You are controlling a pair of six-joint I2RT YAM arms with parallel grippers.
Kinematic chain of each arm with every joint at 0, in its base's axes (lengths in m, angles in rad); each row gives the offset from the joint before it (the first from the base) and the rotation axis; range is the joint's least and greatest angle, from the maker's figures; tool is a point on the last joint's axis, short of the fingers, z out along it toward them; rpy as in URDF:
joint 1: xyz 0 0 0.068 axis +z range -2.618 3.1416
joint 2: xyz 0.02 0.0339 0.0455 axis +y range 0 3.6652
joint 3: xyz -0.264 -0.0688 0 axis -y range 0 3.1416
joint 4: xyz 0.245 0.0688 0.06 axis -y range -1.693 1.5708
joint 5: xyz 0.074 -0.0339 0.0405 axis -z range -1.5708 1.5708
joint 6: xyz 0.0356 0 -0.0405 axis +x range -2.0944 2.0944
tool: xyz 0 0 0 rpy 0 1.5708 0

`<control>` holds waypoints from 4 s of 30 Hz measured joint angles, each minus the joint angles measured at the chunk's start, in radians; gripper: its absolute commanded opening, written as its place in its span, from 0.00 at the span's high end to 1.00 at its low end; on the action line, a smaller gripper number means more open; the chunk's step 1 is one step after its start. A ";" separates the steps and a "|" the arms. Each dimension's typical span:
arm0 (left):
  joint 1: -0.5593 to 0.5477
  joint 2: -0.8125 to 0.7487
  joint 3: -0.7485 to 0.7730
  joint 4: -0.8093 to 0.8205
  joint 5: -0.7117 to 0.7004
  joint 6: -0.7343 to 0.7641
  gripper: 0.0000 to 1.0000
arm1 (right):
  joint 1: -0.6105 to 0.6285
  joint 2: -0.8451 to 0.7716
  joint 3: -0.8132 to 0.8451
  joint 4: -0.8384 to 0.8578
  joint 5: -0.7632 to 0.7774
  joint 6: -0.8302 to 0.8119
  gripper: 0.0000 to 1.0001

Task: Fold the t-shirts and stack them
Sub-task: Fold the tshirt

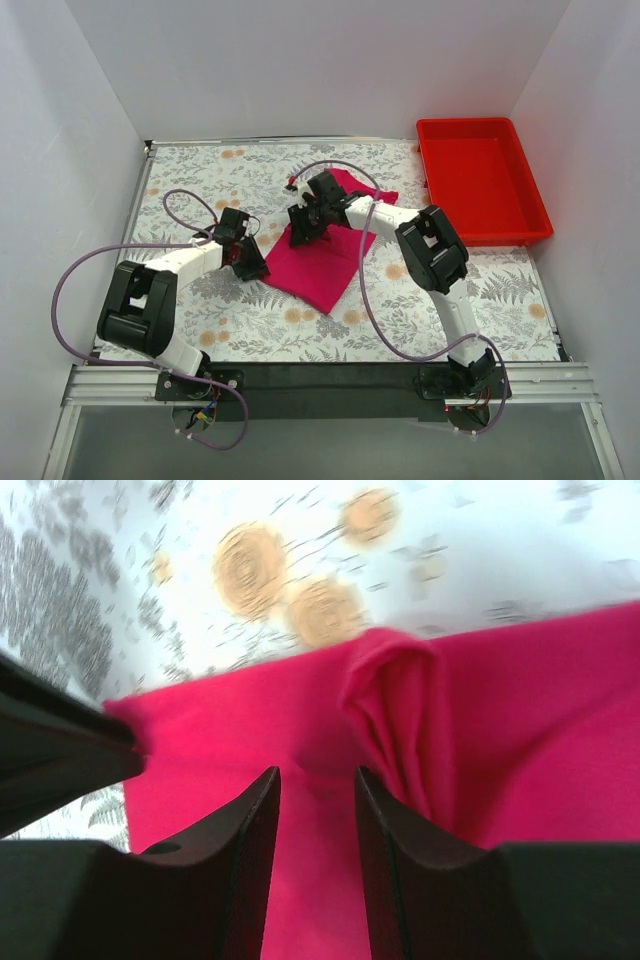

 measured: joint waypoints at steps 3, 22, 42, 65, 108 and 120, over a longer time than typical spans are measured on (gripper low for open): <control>0.000 -0.014 -0.010 -0.002 -0.007 0.001 0.73 | -0.044 -0.002 -0.001 0.015 0.020 0.026 0.64; 0.000 -0.162 -0.002 -0.106 -0.084 -0.019 0.51 | 0.017 -0.529 -0.624 0.064 -0.223 0.053 0.63; 0.000 -0.020 -0.014 -0.018 -0.102 -0.024 0.92 | 0.018 -0.468 -0.805 0.146 -0.288 0.071 0.71; -0.047 -0.399 -0.100 -0.225 0.031 -0.113 0.32 | -0.129 -0.638 -0.510 -0.393 0.179 -0.035 0.47; -0.058 -0.311 -0.104 -0.195 0.045 -0.038 0.20 | -0.314 0.248 0.477 -0.178 0.223 0.047 0.48; -0.182 -0.149 -0.087 -0.110 0.065 -0.079 0.33 | -0.314 -0.483 -0.226 -0.170 0.351 0.059 0.46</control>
